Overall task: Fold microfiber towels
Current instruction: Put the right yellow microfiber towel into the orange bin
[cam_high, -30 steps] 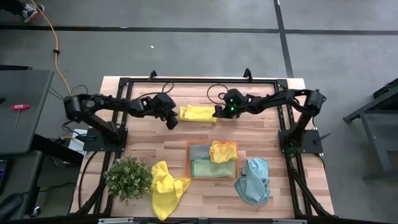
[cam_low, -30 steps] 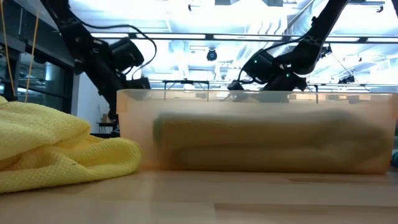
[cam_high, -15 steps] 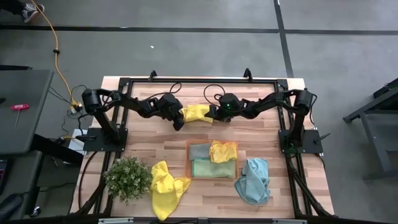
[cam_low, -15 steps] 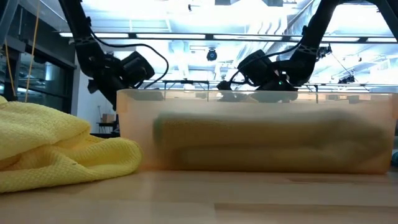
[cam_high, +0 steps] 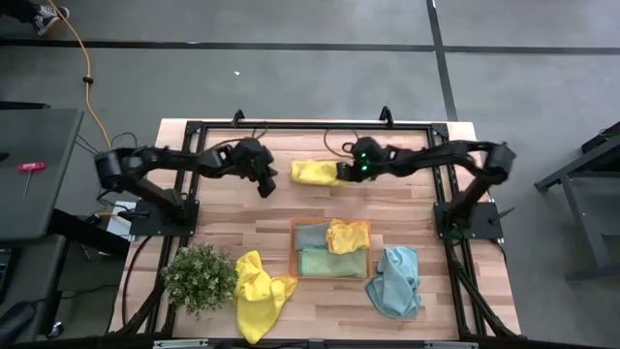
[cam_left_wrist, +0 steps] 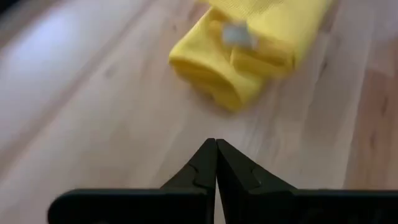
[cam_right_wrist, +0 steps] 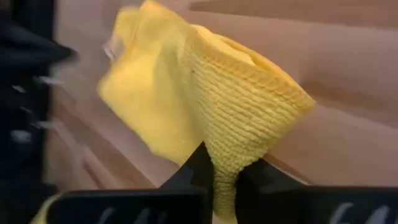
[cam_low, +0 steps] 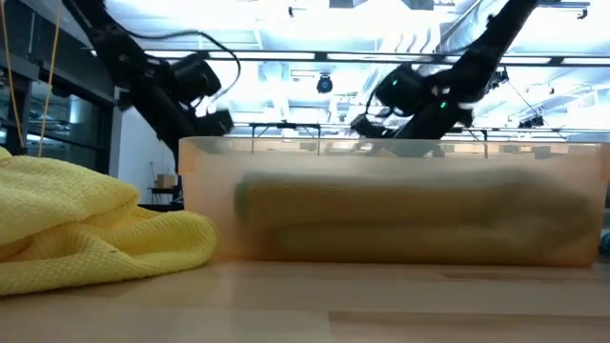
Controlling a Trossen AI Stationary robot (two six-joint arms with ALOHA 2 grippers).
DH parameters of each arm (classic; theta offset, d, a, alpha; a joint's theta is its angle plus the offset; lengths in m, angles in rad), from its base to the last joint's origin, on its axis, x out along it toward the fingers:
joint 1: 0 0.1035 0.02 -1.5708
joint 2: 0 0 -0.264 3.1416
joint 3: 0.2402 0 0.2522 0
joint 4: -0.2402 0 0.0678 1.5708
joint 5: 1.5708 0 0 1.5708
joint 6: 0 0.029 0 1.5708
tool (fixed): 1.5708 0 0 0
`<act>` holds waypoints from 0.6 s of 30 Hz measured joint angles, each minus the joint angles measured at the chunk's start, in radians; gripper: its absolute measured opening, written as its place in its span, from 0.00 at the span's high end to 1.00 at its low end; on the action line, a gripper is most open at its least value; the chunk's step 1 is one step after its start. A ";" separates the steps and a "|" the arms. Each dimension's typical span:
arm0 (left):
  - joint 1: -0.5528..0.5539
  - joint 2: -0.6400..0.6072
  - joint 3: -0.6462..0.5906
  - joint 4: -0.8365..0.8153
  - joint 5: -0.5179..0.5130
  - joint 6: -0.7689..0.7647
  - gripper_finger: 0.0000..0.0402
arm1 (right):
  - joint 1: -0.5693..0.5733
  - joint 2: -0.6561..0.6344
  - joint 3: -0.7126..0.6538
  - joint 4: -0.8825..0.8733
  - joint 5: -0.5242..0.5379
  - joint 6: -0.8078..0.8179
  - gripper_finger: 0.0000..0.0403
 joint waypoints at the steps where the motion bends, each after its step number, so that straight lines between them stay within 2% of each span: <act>1: 0.004 -0.033 0.000 -0.016 -0.001 0.009 1.00 | -0.009 -0.042 0.000 -0.065 0.000 -0.038 0.97; 5: 0.013 -0.149 0.001 -0.045 -0.002 0.024 1.00 | -0.029 -0.214 0.012 -0.245 -0.019 -0.097 0.99; 10: 0.014 -0.249 0.001 -0.031 -0.067 -0.005 1.00 | 0.006 -0.355 0.099 -0.488 -0.081 -0.112 0.99; 14: 0.014 -0.289 0.001 -0.027 -0.105 -0.036 1.00 | 0.072 -0.377 0.209 -0.613 -0.097 -0.101 1.00; 18: 0.014 -0.295 0.002 -0.023 -0.106 -0.037 1.00 | 0.128 -0.342 0.331 -0.614 -0.098 -0.079 1.00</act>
